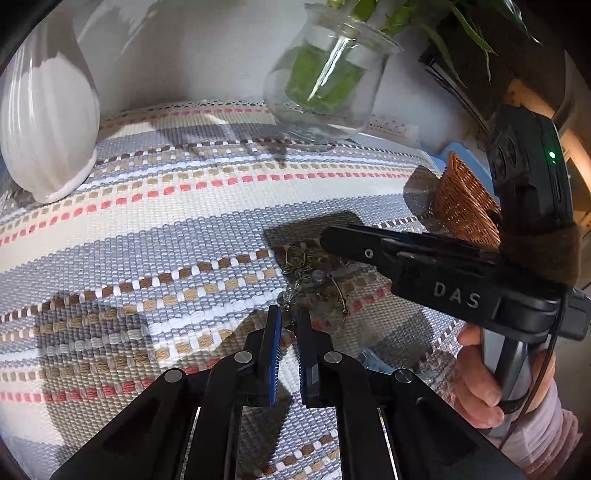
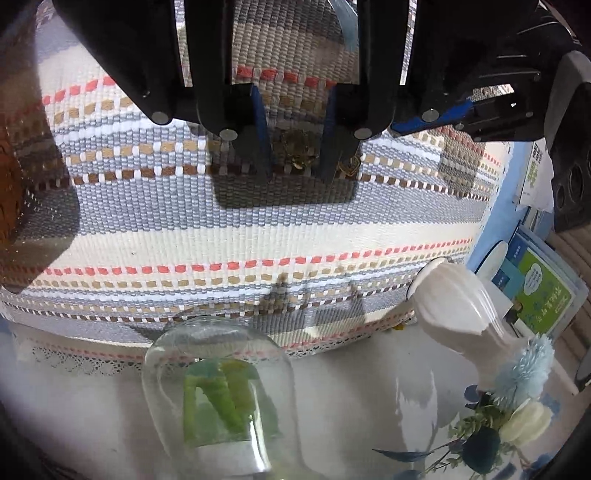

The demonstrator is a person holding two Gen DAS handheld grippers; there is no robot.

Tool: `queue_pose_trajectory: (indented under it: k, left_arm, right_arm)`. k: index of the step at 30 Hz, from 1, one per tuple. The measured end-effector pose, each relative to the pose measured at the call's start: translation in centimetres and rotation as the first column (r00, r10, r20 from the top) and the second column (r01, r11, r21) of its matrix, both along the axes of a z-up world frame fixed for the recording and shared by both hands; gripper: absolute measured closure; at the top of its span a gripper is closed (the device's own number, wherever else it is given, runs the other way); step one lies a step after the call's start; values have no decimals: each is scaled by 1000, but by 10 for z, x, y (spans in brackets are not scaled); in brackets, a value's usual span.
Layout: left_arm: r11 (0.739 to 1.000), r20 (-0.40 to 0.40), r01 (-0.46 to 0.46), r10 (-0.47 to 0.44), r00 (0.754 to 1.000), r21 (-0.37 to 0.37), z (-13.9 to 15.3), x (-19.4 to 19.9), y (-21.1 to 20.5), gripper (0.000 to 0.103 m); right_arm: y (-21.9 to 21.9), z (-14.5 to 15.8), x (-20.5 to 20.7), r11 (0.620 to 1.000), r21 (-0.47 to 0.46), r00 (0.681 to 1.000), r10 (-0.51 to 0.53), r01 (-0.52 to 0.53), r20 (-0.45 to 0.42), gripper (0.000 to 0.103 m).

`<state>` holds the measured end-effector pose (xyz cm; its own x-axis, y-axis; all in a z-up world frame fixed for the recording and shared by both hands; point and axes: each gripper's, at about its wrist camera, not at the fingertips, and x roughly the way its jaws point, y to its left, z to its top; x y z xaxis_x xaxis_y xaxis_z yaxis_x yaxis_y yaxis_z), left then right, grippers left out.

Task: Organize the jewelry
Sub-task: 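Grasp silver jewelry pieces with the left gripper while the right grasps another silver piece, then lift the silver pieces and carry them toward the basket with both grippers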

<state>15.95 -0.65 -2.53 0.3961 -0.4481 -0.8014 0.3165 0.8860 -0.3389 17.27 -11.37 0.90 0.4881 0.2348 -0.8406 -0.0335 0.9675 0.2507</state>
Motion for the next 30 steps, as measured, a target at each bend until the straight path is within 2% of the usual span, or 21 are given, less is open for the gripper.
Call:
queue_pose_trajectory:
  k: [5, 9, 12, 13, 14, 16, 18, 22, 25, 27, 30]
  left_arm:
    - [1000, 14, 2, -2, 1000, 12, -1, 1, -5, 91]
    - [999, 35, -5, 4, 999, 32, -1, 1, -10, 90]
    - [998, 70, -25, 21, 997, 63, -2, 2, -17, 93]
    - [997, 79, -27, 21, 997, 73, -1, 2, -18, 93]
    - [996, 85, -28, 21, 996, 82, -1, 2, -20, 93]
    - [992, 110, -26, 13, 994, 122, 0, -1, -24, 95]
    - [987, 136, -22, 0, 991, 160, 0, -4, -29, 95]
    - [996, 129, -11, 0, 992, 88, 6, -3, -20, 95]
    - [1000, 129, 3, 0, 992, -27, 16, -4, -6, 95]
    - [991, 131, 26, -9, 991, -128, 25, -6, 5, 95]
    - [974, 134, 44, -14, 991, -221, 31, -7, 14, 95]
  right_arm:
    - [-3, -1, -4, 1000, 19, 1000, 5, -5, 7, 75]
    - [14, 0, -8, 995, -96, 999, 35, -32, 29, 74]
    - [32, -1, -12, 972, -231, 997, 60, -46, 55, 74]
    - [34, -2, -12, 968, -248, 996, 62, -46, 57, 76]
    - [34, -2, -12, 967, -250, 996, 62, -45, 58, 77]
    - [31, -2, -12, 970, -242, 997, 54, -38, 61, 85]
    - [27, -1, -13, 974, -225, 997, 47, -32, 63, 87]
    - [8, 7, -23, 988, -151, 995, 22, -8, 95, 87]
    - [-12, 14, -29, 996, -83, 993, -8, 18, 121, 87]
    - [-21, 17, -31, 998, -47, 991, -23, 29, 129, 87]
    - [-28, 23, -37, 999, -2, 989, -32, 32, 147, 87]
